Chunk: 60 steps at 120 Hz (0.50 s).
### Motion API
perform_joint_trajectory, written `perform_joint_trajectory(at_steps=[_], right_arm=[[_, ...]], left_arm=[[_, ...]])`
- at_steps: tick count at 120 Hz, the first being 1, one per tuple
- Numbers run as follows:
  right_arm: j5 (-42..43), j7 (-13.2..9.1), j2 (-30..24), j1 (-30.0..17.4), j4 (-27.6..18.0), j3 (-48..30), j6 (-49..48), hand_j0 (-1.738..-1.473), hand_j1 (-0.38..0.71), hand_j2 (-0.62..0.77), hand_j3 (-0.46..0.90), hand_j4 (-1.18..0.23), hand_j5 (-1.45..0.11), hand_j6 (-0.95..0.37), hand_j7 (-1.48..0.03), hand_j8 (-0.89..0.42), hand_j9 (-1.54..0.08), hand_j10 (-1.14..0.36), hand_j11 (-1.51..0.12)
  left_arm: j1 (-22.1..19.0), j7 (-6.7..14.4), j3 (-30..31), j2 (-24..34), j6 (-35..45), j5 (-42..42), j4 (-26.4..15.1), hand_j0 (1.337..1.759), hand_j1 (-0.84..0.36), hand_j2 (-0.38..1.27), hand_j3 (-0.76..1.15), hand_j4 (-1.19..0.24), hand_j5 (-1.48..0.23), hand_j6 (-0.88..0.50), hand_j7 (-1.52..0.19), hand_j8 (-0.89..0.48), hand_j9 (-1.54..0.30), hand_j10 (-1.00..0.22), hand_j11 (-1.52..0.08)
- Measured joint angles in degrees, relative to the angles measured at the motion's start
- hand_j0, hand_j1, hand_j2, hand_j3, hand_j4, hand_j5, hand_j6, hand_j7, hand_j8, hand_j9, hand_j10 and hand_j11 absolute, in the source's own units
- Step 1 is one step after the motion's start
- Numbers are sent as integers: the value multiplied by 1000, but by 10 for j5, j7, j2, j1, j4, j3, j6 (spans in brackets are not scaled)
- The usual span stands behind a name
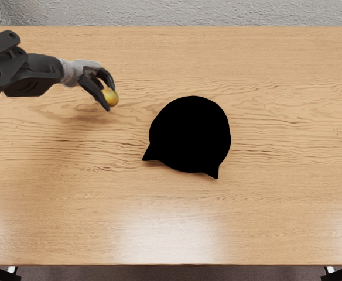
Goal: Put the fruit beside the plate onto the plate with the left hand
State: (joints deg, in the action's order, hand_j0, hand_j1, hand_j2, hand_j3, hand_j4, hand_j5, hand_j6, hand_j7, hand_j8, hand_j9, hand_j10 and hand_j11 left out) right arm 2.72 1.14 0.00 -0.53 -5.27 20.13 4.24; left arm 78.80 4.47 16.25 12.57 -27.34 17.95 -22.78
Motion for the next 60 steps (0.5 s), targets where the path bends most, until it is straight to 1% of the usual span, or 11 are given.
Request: perform_joint_trajectory(at_steps=[9,17,30,36,45,56,60], right_arm=[[0,0,0,0,0,0,0,-1658,-349,0,0,0,0,0,0,0,0,0,0],[0,0,0,0,0,0,0,-1658,-349,0,0,0,0,0,0,0,0,0,0],[0,0,0,0,0,0,0,-1658,-349,0,0,0,0,0,0,0,0,0,0],[0,0,0,0,0,0,0,-1658,-349,0,0,0,0,0,0,0,0,0,0],[0,0,0,0,0,0,0,-1658,-349,0,0,0,0,0,0,0,0,0,0],[0,0,0,0,0,0,0,-1658,-349,0,0,0,0,0,0,0,0,0,0],[0,0,0,0,0,0,0,-1658,-349,0,0,0,0,-1,0,0,0,0,0]], left_arm=[[2,0,-29,1,-4,-1,-7,1656,-341,597,0,-790,-1119,-414,-1072,-495,-1080,-809,-1083],[3,0,-59,1,-15,-1,-17,1656,-341,586,0,-791,-1121,-406,-1073,-492,-1081,-811,-1084],[5,1,-113,0,-54,-3,-26,1655,-382,676,0,-793,-1151,-385,-1092,-473,-1098,-820,-1101],[9,1,-129,0,-63,-10,-34,1655,-384,647,0,-800,-1166,-376,-1104,-462,-1109,-828,-1113],[9,18,-150,-3,-71,-20,-53,1655,-364,611,0,-811,-1179,-371,-1123,-455,-1124,-839,-1127],[7,46,-185,-5,-76,-26,-79,1655,-389,670,0,-817,-1199,-359,-1137,-449,-1135,-849,-1139],[6,56,-196,-7,-77,-28,-88,1655,-391,667,0,-819,-1204,-355,-1141,-444,-1139,-851,-1142]])
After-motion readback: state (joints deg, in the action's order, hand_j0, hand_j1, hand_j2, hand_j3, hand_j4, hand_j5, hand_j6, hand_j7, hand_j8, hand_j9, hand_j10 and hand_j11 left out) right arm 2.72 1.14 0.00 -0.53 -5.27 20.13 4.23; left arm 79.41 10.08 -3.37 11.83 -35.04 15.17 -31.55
